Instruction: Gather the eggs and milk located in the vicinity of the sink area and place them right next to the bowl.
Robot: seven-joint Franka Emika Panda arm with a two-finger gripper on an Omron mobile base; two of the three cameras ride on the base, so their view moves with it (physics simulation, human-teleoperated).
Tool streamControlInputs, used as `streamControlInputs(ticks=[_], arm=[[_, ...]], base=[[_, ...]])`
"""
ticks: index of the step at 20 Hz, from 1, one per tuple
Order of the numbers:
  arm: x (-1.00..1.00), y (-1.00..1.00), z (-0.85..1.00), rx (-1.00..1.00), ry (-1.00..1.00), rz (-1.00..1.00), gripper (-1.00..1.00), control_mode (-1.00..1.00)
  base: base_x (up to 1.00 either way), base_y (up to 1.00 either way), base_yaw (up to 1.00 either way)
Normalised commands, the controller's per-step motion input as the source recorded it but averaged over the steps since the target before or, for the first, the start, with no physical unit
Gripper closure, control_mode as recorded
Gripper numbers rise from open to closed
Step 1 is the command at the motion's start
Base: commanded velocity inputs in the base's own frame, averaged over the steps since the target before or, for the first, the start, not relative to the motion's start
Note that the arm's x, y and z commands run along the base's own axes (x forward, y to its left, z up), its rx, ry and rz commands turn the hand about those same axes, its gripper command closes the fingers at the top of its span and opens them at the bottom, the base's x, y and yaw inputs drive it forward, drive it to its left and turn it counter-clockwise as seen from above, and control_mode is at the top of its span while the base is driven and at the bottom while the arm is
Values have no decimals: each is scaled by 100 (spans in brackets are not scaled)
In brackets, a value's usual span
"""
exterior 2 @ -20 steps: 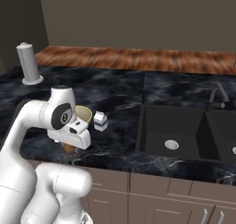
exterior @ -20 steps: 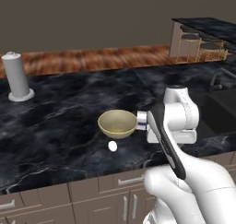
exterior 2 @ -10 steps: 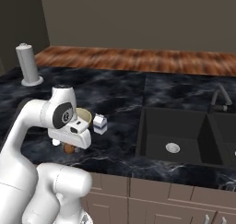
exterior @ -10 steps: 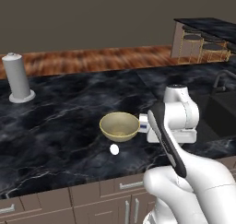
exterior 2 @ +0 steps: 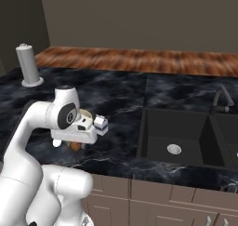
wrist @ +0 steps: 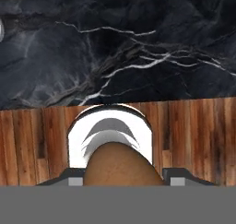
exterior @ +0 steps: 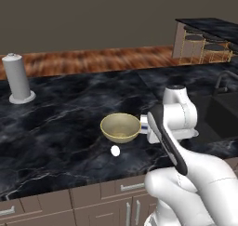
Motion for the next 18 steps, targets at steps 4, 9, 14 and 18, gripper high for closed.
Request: streamControlInputs(ticks=[4, 9, 14, 18], arm=[[32, -4, -4, 0, -1, 41, 100, -100], [40, -11, -32, 16, -17, 32, 100, -100], [44, -37, -29, 30, -10, 37, 100, -100], [26, -6, -38, 19, -17, 24, 100, -100]], base=[[0, 0, 0], [0, 0, 0], [0, 0, 0], [0, 0, 0]])
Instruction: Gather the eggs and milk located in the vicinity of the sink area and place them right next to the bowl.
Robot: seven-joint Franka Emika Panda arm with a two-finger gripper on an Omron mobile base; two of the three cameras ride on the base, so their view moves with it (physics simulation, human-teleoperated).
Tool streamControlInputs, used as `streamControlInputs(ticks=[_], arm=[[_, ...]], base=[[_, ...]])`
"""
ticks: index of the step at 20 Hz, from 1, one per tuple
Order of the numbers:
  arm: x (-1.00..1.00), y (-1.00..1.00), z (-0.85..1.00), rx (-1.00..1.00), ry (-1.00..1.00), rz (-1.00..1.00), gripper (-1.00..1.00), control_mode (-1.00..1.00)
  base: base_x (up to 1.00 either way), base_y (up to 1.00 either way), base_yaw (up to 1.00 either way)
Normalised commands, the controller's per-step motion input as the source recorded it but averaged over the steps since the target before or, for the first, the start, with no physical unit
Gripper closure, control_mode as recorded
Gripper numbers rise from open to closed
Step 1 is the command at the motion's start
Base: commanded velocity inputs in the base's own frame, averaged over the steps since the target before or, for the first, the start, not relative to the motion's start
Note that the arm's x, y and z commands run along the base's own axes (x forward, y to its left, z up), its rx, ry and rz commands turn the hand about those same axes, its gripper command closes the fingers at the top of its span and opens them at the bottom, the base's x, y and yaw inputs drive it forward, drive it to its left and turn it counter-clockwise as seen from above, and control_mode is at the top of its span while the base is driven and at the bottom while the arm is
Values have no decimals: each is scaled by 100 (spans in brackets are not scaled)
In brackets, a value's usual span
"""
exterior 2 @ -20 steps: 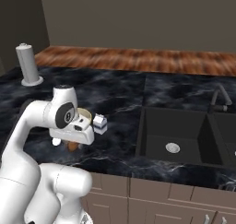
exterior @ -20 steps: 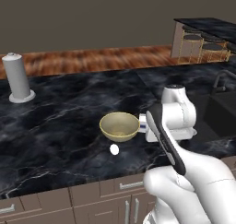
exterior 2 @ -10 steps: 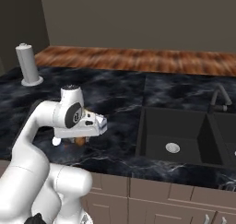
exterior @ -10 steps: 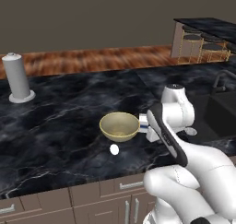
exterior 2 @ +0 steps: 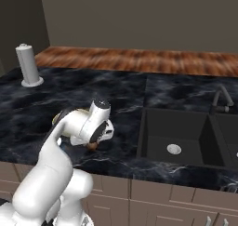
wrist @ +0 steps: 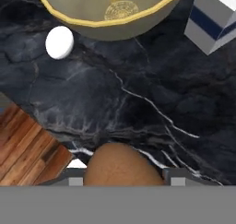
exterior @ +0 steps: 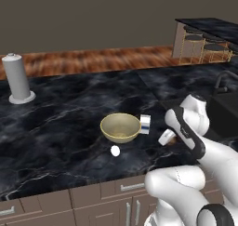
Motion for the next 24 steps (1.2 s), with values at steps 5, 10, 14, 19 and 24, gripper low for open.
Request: streamControlInputs(ticks=[5, 10, 14, 19, 24], arm=[[32, 2, -21, 10, -26, 26, 100, -100], [19, 5, -7, 1, -16, 15, 100, -100], [0, 1, 0, 0, 0, 0, 100, -100], [20, 46, 0, 0, 0, -3, 100, -100], [12, 59, -5, 0, 0, -3, 100, -100]], base=[[0, 0, 0], [0, 0, 0], [0, 0, 0], [0, 0, 0], [0, 0, 0]])
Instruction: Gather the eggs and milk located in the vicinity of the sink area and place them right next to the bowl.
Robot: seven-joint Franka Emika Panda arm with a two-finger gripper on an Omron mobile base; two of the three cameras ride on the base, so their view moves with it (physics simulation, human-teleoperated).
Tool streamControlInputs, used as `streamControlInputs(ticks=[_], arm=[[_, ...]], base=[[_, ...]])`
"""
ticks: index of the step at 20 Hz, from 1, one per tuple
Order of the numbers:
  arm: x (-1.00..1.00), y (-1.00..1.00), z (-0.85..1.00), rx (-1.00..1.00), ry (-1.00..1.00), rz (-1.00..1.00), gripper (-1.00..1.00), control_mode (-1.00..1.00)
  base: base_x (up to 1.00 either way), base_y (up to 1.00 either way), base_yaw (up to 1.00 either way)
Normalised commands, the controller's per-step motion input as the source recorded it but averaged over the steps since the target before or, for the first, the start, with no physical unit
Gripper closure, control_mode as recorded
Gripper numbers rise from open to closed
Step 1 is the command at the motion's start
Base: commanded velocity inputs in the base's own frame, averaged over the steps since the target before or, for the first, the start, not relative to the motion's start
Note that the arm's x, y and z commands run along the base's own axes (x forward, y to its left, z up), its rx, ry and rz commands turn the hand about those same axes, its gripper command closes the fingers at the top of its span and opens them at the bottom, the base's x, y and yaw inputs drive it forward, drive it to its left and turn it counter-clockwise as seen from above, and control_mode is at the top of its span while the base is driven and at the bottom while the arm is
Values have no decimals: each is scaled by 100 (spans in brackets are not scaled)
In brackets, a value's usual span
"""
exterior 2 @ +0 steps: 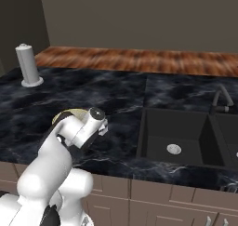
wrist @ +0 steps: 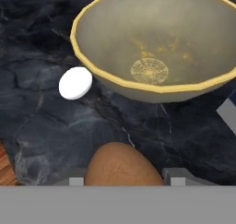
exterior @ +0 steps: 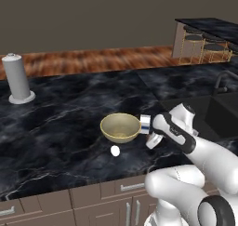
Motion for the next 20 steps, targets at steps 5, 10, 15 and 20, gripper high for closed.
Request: streamControlInputs(ticks=[5, 10, 15, 20], arm=[[0, 2, -15, 1, 0, 0, 100, -100], [12, -2, -26, 3, -2, 1, 100, -100], [22, 0, -33, 2, -2, 0, 100, -100], [19, 0, -32, 0, 0, 0, 100, -100]], base=[[0, 0, 0], [0, 0, 0], [0, 0, 0], [0, 0, 0]])
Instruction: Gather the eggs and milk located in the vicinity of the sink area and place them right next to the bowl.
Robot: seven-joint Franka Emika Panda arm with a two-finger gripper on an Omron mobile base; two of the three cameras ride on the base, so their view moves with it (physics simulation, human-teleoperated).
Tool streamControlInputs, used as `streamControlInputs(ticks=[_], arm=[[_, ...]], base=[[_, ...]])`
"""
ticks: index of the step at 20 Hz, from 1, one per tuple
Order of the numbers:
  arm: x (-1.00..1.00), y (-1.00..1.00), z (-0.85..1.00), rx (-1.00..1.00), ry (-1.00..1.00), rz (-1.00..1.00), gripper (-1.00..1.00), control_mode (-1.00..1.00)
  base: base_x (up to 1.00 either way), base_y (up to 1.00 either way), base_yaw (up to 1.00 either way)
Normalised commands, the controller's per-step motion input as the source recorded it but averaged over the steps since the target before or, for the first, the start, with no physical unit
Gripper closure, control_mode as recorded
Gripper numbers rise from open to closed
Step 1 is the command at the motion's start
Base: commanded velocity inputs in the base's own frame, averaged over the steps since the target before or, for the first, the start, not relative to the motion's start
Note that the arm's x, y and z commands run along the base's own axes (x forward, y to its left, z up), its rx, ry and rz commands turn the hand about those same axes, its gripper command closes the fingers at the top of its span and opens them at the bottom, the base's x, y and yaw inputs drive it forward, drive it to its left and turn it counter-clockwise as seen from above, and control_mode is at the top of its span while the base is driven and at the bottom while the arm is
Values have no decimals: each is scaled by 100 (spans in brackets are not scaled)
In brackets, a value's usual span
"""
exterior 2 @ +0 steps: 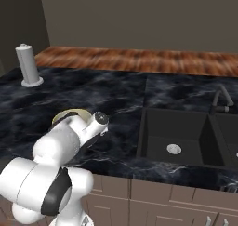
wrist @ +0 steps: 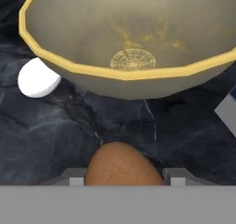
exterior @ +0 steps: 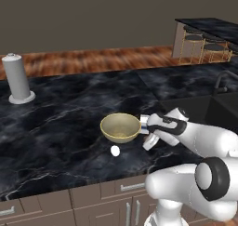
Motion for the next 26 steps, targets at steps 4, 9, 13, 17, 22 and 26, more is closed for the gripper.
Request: streamControlInputs(ticks=[4, 9, 13, 17, 22, 26], arm=[[27, 0, -12, 0, 0, 0, 100, -100], [30, 0, 0, 0, 0, 0, 100, -100], [21, 0, 0, 0, 0, 0, 100, -100], [0, 0, -3, 1, 0, 0, 100, -100], [0, 0, -7, 3, 0, 0, 100, -100], [0, 0, -2, 1, 0, 0, -100, -100]], base=[[0, 0, 0], [0, 0, 0], [0, 0, 0], [0, 0, 0], [0, 0, 0], [0, 0, 0]])
